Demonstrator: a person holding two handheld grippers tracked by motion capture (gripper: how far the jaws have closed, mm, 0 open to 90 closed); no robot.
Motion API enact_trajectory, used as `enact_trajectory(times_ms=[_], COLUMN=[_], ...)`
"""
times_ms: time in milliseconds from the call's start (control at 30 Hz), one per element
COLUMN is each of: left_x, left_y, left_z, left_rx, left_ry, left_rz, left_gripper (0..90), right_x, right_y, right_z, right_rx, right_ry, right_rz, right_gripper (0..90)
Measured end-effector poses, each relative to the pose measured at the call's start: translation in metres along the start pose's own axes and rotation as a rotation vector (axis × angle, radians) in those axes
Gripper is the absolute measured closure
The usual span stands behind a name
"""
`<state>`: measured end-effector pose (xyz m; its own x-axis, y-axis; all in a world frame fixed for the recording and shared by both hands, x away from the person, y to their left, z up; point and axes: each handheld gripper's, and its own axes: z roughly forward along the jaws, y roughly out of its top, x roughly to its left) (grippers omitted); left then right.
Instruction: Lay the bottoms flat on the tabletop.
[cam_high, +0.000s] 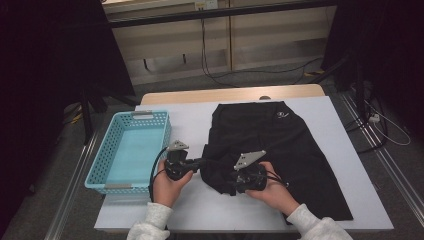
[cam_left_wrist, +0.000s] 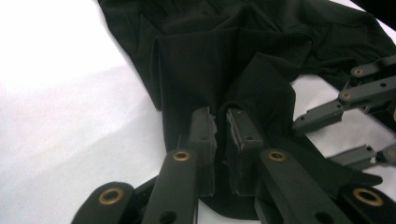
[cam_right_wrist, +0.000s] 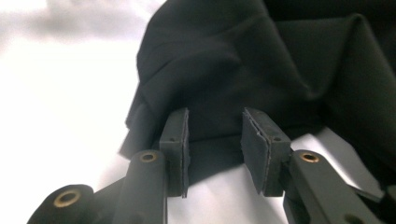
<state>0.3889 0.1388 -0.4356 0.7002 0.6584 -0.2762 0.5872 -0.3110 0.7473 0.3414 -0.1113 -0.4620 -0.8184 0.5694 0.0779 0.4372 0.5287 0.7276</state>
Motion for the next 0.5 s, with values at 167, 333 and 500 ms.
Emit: enact_trajectory(times_ms=[167,333,500], left_x=[-0.002,-0.002,-0.004], left_y=[0.0,0.0,0.0], left_z=[0.001,0.0,-0.002], left_rx=[-0.013,-0.013,-0.014], left_ry=[0.004,0.009,-0.013], left_rz=[0.01,0.023,0.017], left_gripper=[73.7,64.8,59.5], right_x=[0.004,-0.002,-0.009], right_y=[0.0,-0.003,-0.009], right_z=[0.0,-0.005,-0.017], right_rx=[0.01,0.016,0.019], right_ry=[-0.019,-0.007,-0.027], right_rz=[-0.048,-0.025,-0.005], right_gripper=[87.7,90.0,90.0])
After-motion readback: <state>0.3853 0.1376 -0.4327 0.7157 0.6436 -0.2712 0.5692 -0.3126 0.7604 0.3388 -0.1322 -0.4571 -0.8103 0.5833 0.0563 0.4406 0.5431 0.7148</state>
